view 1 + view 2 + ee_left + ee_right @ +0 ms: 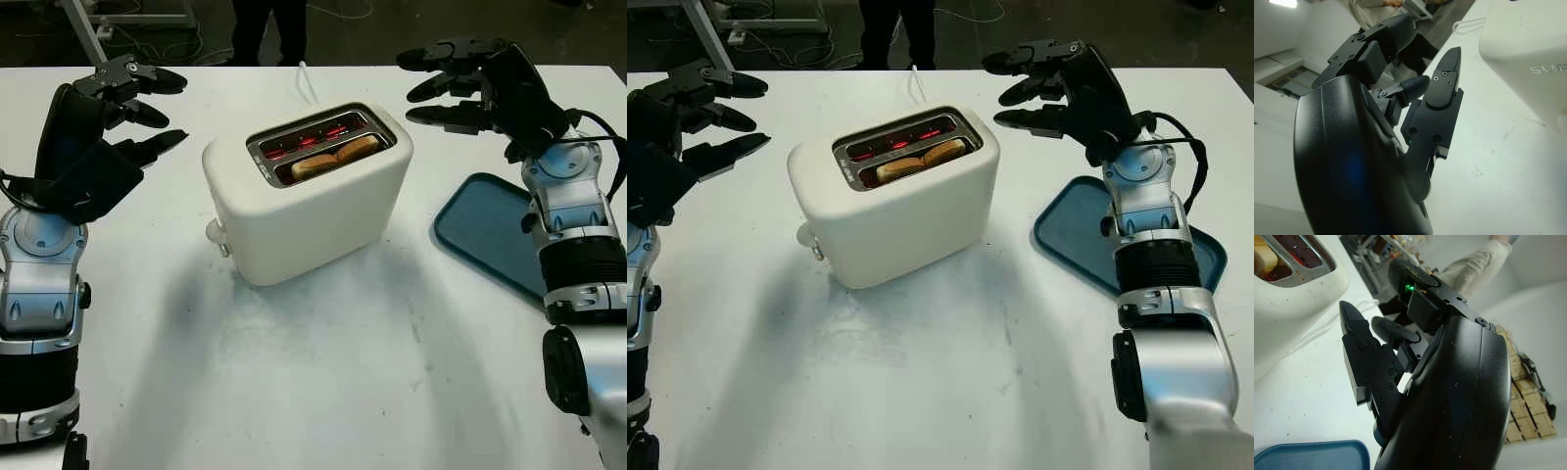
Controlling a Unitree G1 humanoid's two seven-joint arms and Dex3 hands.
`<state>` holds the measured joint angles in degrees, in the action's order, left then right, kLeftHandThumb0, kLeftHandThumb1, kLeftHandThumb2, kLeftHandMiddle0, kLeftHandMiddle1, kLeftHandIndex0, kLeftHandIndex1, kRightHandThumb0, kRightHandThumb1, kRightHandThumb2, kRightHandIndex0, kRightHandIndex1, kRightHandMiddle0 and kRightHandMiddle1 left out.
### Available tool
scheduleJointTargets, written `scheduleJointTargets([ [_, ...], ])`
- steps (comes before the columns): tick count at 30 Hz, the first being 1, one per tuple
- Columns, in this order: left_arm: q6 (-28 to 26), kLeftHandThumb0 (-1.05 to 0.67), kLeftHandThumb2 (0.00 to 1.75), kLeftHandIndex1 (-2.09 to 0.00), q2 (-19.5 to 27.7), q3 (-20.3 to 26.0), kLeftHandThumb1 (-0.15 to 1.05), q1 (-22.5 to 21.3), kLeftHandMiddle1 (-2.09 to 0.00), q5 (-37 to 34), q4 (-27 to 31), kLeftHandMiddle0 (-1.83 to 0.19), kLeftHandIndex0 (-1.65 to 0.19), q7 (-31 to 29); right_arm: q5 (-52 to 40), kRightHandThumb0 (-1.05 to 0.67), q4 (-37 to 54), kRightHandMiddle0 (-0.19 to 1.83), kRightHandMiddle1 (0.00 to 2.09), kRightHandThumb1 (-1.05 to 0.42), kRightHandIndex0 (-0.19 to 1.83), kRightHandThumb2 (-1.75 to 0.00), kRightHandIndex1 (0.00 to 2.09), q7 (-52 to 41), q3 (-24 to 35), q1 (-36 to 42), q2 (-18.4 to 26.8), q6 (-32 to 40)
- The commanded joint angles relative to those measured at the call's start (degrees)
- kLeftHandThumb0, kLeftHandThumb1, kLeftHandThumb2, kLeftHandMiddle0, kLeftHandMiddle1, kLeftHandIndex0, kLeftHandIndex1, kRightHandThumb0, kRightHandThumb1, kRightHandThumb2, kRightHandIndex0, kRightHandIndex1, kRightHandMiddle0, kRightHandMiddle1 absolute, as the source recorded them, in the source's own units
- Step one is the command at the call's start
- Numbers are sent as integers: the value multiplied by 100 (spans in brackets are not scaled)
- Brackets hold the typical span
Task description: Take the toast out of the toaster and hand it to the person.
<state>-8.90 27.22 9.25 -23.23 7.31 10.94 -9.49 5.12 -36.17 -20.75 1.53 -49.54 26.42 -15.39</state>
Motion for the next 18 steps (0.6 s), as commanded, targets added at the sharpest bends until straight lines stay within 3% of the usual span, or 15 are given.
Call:
scheduleJointTargets([
  [1,31,-22,0,-69,-21,-19,85,-15,-114,52,11,-45,-55,56,-62,-6,-81,89,0,-77,67,0,73,-17,24,-20,11,-21],
  [18,4,-19,0,-69,-43,-1,86,12,-114,12,32,-45,-55,50,-81,-8,-306,89,0,-76,67,0,74,-89,23,-87,19,-185],
])
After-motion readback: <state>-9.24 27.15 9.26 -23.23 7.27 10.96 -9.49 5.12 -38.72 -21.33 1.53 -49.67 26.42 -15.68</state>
